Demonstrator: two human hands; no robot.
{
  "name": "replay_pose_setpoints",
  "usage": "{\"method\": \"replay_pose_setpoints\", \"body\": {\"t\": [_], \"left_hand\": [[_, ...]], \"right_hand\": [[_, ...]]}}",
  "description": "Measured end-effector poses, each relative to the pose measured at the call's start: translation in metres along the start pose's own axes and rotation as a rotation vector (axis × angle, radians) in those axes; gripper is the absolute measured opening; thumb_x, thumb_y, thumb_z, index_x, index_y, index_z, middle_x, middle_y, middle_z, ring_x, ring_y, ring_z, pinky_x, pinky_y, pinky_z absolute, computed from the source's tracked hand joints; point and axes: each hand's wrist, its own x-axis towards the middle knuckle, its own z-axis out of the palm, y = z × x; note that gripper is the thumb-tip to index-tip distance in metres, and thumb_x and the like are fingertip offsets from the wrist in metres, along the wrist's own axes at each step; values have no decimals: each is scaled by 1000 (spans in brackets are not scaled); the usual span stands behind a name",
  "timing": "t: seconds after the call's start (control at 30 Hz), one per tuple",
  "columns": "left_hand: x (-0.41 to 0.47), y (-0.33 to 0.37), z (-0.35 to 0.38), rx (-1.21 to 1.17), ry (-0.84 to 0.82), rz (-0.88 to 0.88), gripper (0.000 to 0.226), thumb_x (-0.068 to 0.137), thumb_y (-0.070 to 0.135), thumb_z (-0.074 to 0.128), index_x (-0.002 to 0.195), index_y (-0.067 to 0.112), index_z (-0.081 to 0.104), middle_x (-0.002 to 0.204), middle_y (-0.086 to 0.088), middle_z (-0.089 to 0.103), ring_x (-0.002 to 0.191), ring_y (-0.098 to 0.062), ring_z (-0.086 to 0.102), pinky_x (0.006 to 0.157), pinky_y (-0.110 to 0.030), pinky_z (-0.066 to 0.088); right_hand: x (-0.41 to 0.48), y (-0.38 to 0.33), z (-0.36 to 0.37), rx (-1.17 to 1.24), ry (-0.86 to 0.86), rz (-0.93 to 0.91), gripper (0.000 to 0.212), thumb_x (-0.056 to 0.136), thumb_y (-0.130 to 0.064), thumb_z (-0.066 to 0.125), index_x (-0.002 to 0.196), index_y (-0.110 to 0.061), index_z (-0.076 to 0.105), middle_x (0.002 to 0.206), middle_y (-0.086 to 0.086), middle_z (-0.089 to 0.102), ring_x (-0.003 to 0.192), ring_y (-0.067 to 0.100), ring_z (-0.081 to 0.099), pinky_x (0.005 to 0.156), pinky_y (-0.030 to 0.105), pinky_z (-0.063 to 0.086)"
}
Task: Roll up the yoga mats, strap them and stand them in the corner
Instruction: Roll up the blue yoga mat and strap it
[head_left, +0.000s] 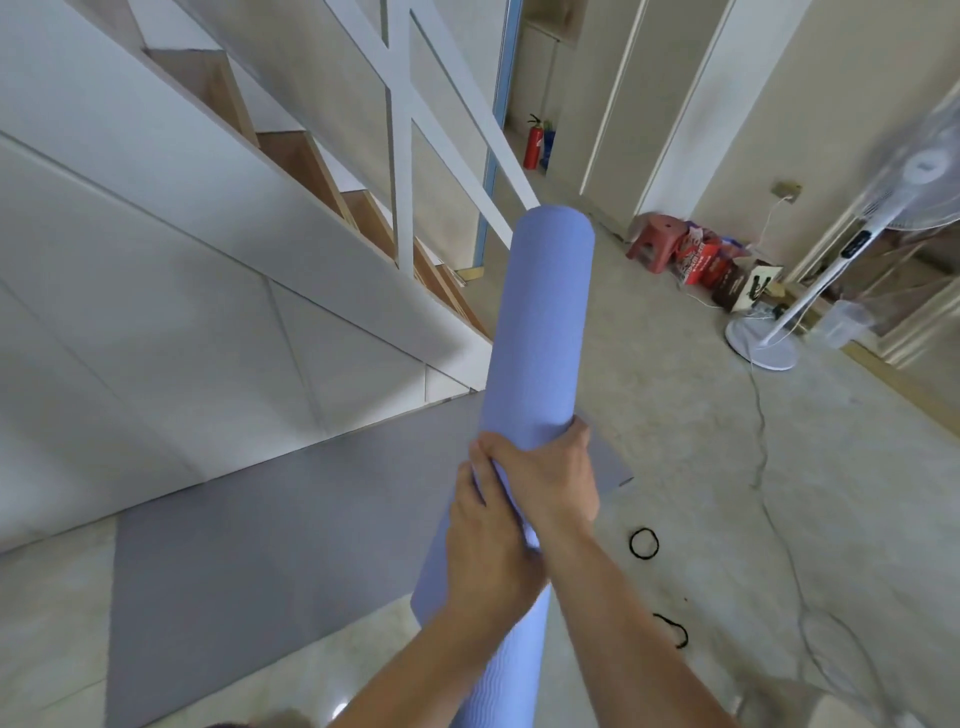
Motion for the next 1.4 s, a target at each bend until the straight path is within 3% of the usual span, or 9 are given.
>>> {"method": "replay_pose_setpoints", "body": {"t": [0.17,0.43,0.63,0.77,0.9,1.07,1.2,1.3,1.4], "left_hand": [[3,-27,-17,-382,0,-104,108,53,38,86,141,52,25,136,27,50,119,-1,57,90,-31,55],[19,-29,-41,-706,-363,-29,104,54,5,89,144,32,43,135,6,63,121,-18,63,97,-43,55],[-8,-5,-15,-145,-157,41,123,64,63,58,158,17,-5,153,6,19,136,-10,35,109,-27,35],[-16,-1,-15,-427,24,-152,117,52,83,61,153,43,19,150,9,42,129,-10,50,105,-35,45],[1,-28,-33,-641,-37,-61,118,42,20,92,141,47,33,131,31,56,120,1,59,87,-27,56],[13,-17,-43,-875,-321,-51,109,52,-10,84,140,37,41,132,5,64,115,-21,67,82,-36,59],[5,-9,-35,-511,-300,-105,115,62,26,85,149,50,14,152,4,40,129,-14,54,100,-33,50],[-12,9,-16,-88,-103,-118,126,71,51,73,157,21,-15,160,-4,12,142,-23,35,108,-36,40],[-17,13,-8,-37,67,-136,117,77,55,68,157,22,-11,156,-3,24,132,-24,46,98,-38,48]], "right_hand": [[13,16,-14,299,-219,-84,118,47,-67,84,145,-28,33,134,-8,56,118,16,59,100,43,50],[28,11,-37,627,-312,-38,71,53,-28,91,116,-14,63,107,2,75,92,24,73,80,45,61],[7,1,-14,104,60,-12,92,51,-59,84,128,-31,41,121,-15,61,107,18,64,89,34,50],[-11,4,-2,99,-71,-167,104,54,-62,82,141,-40,30,136,-19,50,123,10,54,102,38,46],[10,7,-21,265,-252,-155,136,37,-70,87,151,-31,25,148,-9,42,136,14,45,107,45,45],[17,4,-27,392,-258,-161,91,45,-48,94,123,-28,53,113,-12,69,98,12,70,81,41,60],[17,4,-24,246,-45,-29,87,47,-57,88,119,-26,50,105,-14,63,94,15,66,84,43,57],[2,-4,-13,129,4,-27,86,58,-59,83,128,-30,41,106,-17,58,100,17,62,89,39,52],[-14,-5,-3,123,7,-84,95,57,-63,80,135,-37,33,124,-19,57,109,15,60,93,37,48]]}}
